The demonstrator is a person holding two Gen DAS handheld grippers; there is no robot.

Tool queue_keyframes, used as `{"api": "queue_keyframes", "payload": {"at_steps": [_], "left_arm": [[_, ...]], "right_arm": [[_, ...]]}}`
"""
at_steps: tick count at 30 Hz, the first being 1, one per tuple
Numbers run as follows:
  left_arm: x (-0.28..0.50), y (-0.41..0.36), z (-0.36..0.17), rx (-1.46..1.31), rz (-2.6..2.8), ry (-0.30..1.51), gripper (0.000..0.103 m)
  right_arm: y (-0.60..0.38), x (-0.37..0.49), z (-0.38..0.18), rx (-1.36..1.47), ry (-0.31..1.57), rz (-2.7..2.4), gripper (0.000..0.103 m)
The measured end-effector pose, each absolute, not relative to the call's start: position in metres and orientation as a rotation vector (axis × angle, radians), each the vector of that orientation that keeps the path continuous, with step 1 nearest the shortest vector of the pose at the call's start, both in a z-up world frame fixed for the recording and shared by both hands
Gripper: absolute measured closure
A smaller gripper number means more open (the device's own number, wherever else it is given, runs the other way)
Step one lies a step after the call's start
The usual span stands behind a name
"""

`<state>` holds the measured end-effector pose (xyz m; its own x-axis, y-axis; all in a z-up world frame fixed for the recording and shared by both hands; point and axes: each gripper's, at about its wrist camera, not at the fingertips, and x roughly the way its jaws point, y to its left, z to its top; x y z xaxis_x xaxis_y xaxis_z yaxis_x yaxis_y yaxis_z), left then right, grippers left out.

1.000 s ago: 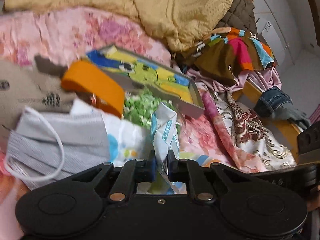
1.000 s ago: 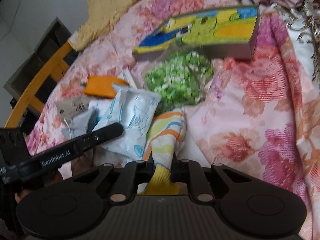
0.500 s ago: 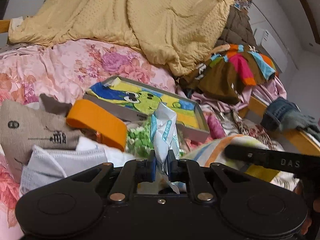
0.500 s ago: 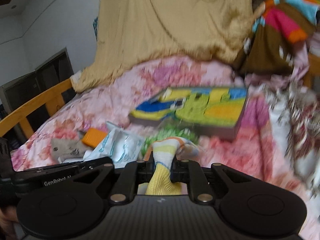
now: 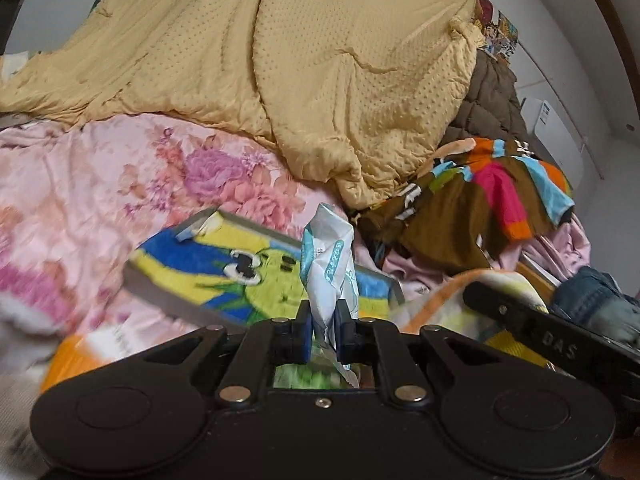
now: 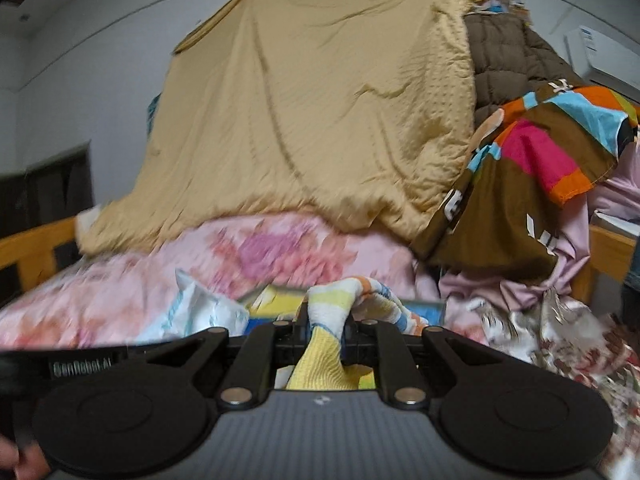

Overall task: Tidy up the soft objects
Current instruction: 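Carry the yellow sock with the right gripper into the cartoon tray and release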

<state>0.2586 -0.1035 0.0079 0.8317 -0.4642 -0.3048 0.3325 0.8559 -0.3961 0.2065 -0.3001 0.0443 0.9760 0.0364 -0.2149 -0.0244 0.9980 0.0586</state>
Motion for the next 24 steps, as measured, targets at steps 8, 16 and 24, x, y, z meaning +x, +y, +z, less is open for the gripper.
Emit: {"api": "queue_keyframes", "payload": {"at_steps": [8, 16, 24], "left_arm": [[0.338, -0.144, -0.006, -0.311, -0.415, 0.448, 0.092], [0.383, -0.161, -0.035, -0.313, -0.381, 0.572, 0.092], [0.382, -0.162, -0.044, -0.3, -0.353, 0.625, 0.088]], "right_arm": [[-0.332, 0.275, 0.014, 0.16, 0.245, -0.013, 0.09], [-0.34, 0.314, -0.011, 0.176, 0.361, 0.033, 0.087], [-0.337, 0.315, -0.017, 0.132, 0.418, 0.015, 0.066]]}}
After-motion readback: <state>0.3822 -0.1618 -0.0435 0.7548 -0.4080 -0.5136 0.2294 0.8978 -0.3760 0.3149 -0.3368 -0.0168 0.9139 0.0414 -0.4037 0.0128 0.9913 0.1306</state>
